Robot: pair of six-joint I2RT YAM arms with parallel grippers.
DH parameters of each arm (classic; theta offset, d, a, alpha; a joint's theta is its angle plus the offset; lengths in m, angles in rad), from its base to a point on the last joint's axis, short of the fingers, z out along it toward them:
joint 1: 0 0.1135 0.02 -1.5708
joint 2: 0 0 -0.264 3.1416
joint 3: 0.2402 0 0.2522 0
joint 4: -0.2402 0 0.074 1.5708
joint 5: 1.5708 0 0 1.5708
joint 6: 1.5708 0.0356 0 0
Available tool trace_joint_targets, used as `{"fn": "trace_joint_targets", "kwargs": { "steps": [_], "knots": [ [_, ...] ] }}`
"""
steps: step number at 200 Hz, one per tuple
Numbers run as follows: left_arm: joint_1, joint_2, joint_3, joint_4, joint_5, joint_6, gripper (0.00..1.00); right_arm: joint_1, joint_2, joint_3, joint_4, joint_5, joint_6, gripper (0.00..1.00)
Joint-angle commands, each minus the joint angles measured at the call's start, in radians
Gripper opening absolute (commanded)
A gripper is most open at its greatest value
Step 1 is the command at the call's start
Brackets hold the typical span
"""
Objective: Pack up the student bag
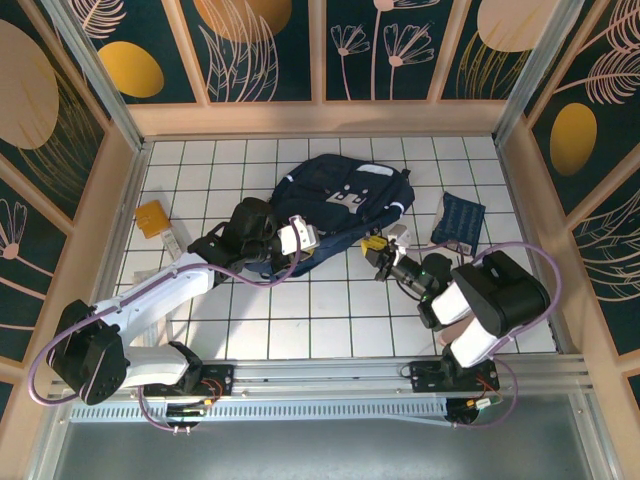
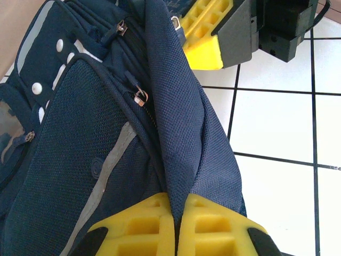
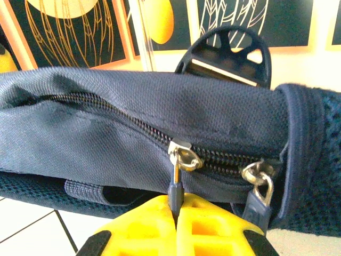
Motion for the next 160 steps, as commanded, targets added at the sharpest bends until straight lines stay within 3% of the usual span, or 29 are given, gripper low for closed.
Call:
{"fn": "trace_joint_targets", "kwargs": {
  "steps": [1,30,50,69,126,160],
  "knots": [
    [-0.002,0.012,0.023,0.099,0.030,-0.016,0.00,-0.004,-0.069,-0.002,-0.002,0.019,-0.040,0.00],
    [-0.002,0.026,0.028,0.117,0.016,-0.040,0.00,0.004,-0.174,0.018,-0.238,0.011,-0.136,0.00],
    [-0.002,0.040,0.030,0.142,0.027,-0.069,0.00,0.064,-0.251,0.077,-0.518,0.022,-0.270,0.00],
    [-0.003,0.062,0.037,0.171,0.039,-0.112,0.00,0.113,-0.284,0.122,-0.671,0.008,-0.337,0.00],
    [-0.021,0.143,0.083,0.187,0.075,-0.189,0.00,0.308,-0.267,0.288,-1.084,0.076,-0.542,0.00],
    [-0.029,0.166,0.077,0.190,0.063,-0.184,0.00,0.358,-0.226,0.387,-1.273,0.050,-0.590,0.00]
  ]
}}
